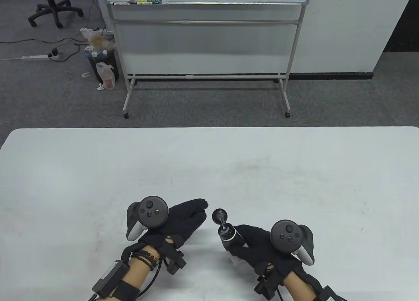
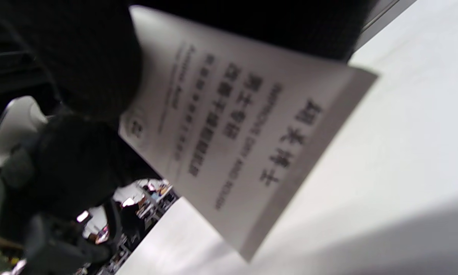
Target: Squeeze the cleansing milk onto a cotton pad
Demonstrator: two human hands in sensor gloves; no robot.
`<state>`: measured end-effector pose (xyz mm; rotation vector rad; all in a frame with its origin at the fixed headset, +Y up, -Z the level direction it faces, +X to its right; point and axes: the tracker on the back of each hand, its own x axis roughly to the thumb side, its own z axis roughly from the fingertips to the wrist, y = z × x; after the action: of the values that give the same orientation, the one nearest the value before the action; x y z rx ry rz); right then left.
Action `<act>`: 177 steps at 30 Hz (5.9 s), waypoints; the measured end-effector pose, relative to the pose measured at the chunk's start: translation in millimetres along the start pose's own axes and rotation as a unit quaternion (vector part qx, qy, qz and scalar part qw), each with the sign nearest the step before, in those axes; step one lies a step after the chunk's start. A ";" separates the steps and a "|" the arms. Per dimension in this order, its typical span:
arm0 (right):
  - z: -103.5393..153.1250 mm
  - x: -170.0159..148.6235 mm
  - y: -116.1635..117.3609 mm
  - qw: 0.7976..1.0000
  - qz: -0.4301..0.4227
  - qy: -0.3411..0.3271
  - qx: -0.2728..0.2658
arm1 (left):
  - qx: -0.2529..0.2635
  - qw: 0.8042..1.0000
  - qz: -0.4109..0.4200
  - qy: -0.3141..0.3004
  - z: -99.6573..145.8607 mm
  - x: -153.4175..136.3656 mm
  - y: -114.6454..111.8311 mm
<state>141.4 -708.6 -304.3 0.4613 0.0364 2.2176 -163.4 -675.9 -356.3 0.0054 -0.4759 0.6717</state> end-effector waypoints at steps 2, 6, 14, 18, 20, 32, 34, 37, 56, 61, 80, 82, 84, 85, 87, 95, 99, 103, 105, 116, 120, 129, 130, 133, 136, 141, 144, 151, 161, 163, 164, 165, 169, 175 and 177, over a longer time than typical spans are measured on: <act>0.0 -2.6 -6.3 1.000 -0.002 0.005 -0.015 | 0.016 0.996 -0.082 0.019 -3.1 -2.7 5.4; 0.2 -6.7 -15.8 0.999 0.005 0.016 -0.038 | 0.010 0.981 -0.172 0.090 -13.6 -17.0 6.0; 0.3 -8.9 -18.9 0.999 0.014 0.021 -0.044 | -0.072 0.949 -0.228 0.208 -52.6 -51.5 -27.7; 0.6 -9.3 -19.4 0.999 0.020 0.022 -0.046 | -0.132 0.914 -0.274 0.269 -67.3 -62.2 -53.0; 0.4 -9.5 -19.6 0.998 0.019 0.023 -0.046 | -0.138 0.904 -0.301 0.272 -72.4 -65.4 -64.3; 0.4 -11.8 -23.2 0.998 0.027 0.033 -0.053 | -0.135 0.893 -0.227 0.364 -81.2 -67.2 -77.2; 0.4 -11.8 -23.7 0.998 0.029 0.031 -0.054 | -0.134 0.897 -0.229 0.353 -79.0 -66.3 -75.4; 0.1 -11.2 -23.5 0.998 0.029 0.028 -0.053 | -0.115 0.912 -0.215 0.330 -72.8 -60.9 -67.2; 12.4 38.6 -5.8 0.974 0.197 -0.076 -0.084 | -0.080 0.967 0.126 0.209 23.1 -16.2 -28.9; 20.3 55.7 8.4 0.939 0.312 -0.102 -0.105 | -0.019 0.961 0.202 0.189 44.0 -13.2 -39.9; 24.3 69.5 31.6 0.879 0.447 -0.125 -0.110 | -0.006 0.971 0.182 0.152 54.9 4.2 -51.9; 23.9 68.1 31.6 0.882 0.443 -0.122 -0.106 | 0.001 0.976 0.166 0.142 54.8 6.2 -50.6; 23.4 67.6 30.9 0.881 0.444 -0.119 -0.108 | 0.008 0.978 0.161 0.134 55.4 9.4 -50.4; 23.3 67.3 30.4 0.882 0.444 -0.117 -0.107 | 0.009 0.980 0.153 0.128 55.8 11.5 -50.3; 23.4 66.7 29.8 0.884 0.440 -0.115 -0.107 | 0.016 0.985 0.128 0.116 56.4 14.8 -49.5; 22.4 64.4 28.4 0.894 0.423 -0.106 -0.100 | 0.030 0.991 0.093 0.088 57.3 20.4 -49.2; 20.6 61.6 25.4 0.907 0.400 -0.088 -0.098 | 0.041 0.994 0.075 0.068 57.8 24.1 -48.1; 19.1 56.9 22.6 0.924 0.366 -0.061 -0.094 | 0.051 0.997 0.044 0.032 58.2 29.6 -45.6; 18.5 54.6 21.2 0.932 0.348 -0.048 -0.091 | 0.065 0.997 0.029 0.006 59.4 32.5 -43.5; 15.8 41.1 13.6 0.963 0.250 -0.017 -0.098 | 0.086 0.995 0.041 -0.042 61.0 36.4 -36.1; 13.1 29.5 5.6 0.984 0.149 0.018 -0.095 | 0.078 0.989 0.125 -0.027 58.0 22.4 -35.9; 12.2 14.0 -3.2 0.995 -0.002 0.010 -0.102 | 0.022 0.960 0.280 0.003 44.9 -15.1 -38.9; 12.5 13.5 -2.7 0.994 -0.006 0.011 -0.104 | 0.014 0.957 0.289 0.008 43.3 -17.9 -39.8; 13.0 14.5 -2.3 0.994 0.004 0.007 -0.105 | 0.003 0.958 0.286 0.013 42.0 -22.0 -41.2; 12.7 14.2 -1.4 0.994 -0.004 0.008 -0.104 | 0.000 0.961 0.276 0.020 41.1 -23.6 -40.2; 14.1 14.0 2.2 0.996 -0.015 0.009 -0.090 | -0.005 0.962 0.272 0.024 40.3 -24.4 -39.2; 14.9 15.2 2.8 0.993 -0.018 -0.003 -0.118 | -0.017 0.964 0.265 0.035 39.1 -26.5 -41.0; 15.7 15.4 3.9 0.992 -0.042 -0.016 -0.121 | -0.052 0.983 0.172 0.047 32.6 -27.7 -46.0; 14.7 14.1 6.0 0.992 -0.038 -0.008 -0.124 | -0.117 0.984 0.128 0.043 27.8 -22.9 -60.4; 14.4 12.4 5.8 0.991 -0.037 -0.006 -0.128 | -0.151 0.981 0.111 0.047 26.0 -23.3 -65.8; 14.1 11.4 5.6 0.991 -0.035 -0.003 -0.126 | -0.162 0.981 0.088 0.059 25.3 -23.6 -68.5; 14.0 10.5 5.5 0.991 -0.035 -0.002 -0.127 | -0.164 0.983 0.053 0.066 24.0 -24.7 -70.7; 11.3 6.0 8.5 0.993 -0.029 0.009 -0.118 | -0.173 0.981 -0.038 0.074 22.1 -29.3 -78.0; 7.4 -0.2 15.7 0.996 -0.013 0.020 -0.089 | -0.179 0.976 -0.099 0.081 21.9 -35.9 -81.2; 6.5 -1.7 17.6 0.996 -0.012 0.024 -0.084 | -0.182 0.973 -0.112 0.082 22.2 -38.5 -82.0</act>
<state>131.5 -722.0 -295.6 0.3142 -0.1180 2.1856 -149.8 -767.0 -340.9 -0.3356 -0.4253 0.3524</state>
